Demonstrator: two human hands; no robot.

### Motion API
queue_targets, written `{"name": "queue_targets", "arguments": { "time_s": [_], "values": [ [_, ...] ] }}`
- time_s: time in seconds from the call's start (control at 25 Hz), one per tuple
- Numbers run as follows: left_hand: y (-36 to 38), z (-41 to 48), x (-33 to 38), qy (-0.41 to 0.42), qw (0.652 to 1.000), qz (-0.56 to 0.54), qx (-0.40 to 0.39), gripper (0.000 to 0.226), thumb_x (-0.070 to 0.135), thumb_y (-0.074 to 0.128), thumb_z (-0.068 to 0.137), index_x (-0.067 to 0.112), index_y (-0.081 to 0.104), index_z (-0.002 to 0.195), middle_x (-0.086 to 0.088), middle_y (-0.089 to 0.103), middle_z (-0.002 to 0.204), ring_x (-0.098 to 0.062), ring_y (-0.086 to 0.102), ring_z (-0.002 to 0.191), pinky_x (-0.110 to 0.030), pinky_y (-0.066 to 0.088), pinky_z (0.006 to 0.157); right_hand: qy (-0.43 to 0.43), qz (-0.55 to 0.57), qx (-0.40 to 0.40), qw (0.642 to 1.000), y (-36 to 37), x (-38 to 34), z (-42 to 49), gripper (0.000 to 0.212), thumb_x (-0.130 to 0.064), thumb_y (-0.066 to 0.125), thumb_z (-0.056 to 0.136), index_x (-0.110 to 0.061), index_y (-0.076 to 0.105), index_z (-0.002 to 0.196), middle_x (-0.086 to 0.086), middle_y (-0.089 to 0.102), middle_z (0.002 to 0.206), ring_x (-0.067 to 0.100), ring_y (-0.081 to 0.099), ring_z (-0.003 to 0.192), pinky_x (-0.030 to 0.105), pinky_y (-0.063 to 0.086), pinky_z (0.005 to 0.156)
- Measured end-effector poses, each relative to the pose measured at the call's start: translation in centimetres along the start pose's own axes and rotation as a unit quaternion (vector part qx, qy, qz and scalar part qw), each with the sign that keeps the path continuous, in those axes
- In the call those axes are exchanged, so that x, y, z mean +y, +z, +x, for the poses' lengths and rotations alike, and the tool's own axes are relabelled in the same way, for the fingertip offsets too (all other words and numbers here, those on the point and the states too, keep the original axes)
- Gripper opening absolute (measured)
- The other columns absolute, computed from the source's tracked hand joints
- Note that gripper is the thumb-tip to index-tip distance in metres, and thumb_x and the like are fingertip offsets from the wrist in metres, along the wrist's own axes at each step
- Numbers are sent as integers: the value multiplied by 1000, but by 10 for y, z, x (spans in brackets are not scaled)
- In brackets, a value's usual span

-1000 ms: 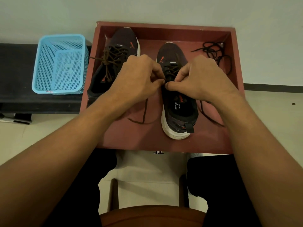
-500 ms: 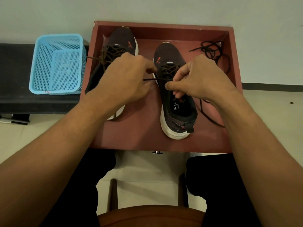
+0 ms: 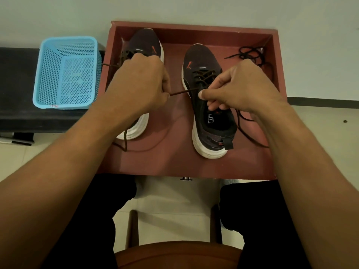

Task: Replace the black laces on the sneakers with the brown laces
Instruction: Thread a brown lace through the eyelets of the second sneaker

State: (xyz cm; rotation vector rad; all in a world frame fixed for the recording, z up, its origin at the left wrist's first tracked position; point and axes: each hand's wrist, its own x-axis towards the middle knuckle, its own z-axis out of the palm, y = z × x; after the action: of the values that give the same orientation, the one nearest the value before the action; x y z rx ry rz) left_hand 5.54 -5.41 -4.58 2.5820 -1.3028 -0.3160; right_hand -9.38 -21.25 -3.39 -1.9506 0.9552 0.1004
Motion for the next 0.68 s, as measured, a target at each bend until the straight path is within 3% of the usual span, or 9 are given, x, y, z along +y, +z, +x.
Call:
{"name": "queue_targets", "arguments": {
  "time_s": [0.2, 0.44, 0.68],
  "values": [
    [5, 1, 2, 7, 1000, 19, -14, 8, 17, 76, 87, 21, 81, 90, -1, 74, 82, -25, 71, 80, -47, 63, 83, -13, -3, 10, 1000, 3, 0, -1, 18, -26, 88, 85, -12, 78, 81, -1, 76, 65, 8, 76, 63, 22, 61, 66],
    [24, 3, 17, 59, 994, -81, 33, 19, 41, 72, 91, 33, 78, 108, 8, 77, 90, -17, 73, 89, -44, 62, 83, -35, -23, 12, 999, 3, -1, 2, 24, -39, 89, 82, -17, 78, 84, -4, 77, 67, 11, 78, 68, 31, 65, 77],
    [22, 13, 13, 36, 994, -103, 25, 11, 27, 74, 89, 27, 82, 97, 7, 75, 82, -11, 71, 79, -38, 62, 84, -39, -15, 14, 999, 5, -1, 3, 21, -33, 88, 84, -15, 78, 86, -4, 77, 66, 7, 75, 62, 24, 63, 70]
  ]
}}
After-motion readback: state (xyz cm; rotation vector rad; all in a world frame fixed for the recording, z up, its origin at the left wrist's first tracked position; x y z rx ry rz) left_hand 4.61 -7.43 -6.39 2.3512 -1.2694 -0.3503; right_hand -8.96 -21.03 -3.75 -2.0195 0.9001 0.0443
